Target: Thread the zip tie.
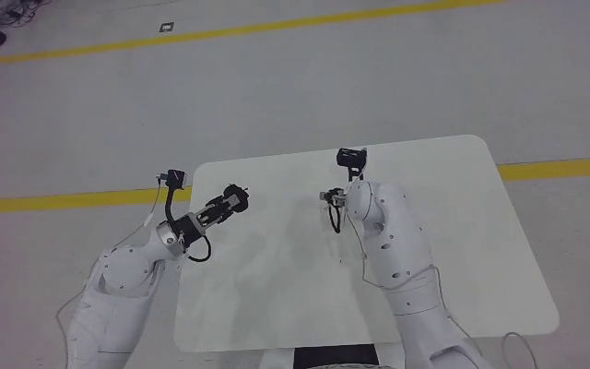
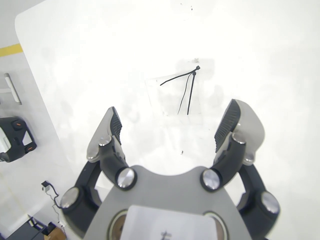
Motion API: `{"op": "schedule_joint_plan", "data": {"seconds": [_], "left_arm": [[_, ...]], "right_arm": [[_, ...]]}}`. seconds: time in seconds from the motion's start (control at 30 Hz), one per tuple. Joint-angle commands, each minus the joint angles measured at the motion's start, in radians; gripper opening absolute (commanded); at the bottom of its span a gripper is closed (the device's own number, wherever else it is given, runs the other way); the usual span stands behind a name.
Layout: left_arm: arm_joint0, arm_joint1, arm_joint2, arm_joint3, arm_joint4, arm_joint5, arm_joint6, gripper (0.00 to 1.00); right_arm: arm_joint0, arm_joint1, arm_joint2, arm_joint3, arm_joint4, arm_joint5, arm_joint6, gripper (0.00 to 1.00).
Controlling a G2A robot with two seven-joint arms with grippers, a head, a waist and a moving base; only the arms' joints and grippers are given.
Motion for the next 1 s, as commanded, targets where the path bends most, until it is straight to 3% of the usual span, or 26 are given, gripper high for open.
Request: {"op": "schedule_joint_plan", "data": {"seconds": [0.0,0.2,0.67,0.97], "left_arm": [[0.000,0.000,0.000,0.000,0.000,0.000,0.000,0.00],[0.000,0.000,0.000,0.000,0.000,0.000,0.000,0.00],[0.000,0.000,0.000,0.000,0.000,0.000,0.000,0.00],[0.000,0.000,0.000,0.000,0.000,0.000,0.000,0.00]], "right_arm": [[-0.001,-0.001,-0.014,-0.015,-0.012,0.000,0.024,1.00],[0.015,-0.007,-0.046,0.004,-0.025,0.000,0.068,1.00],[0.125,-0.046,-0.021,0.252,-0.026,0.000,0.026,1.00],[0.164,-0.052,-0.019,0.354,-0.026,0.000,-0.017,1.00]]}}
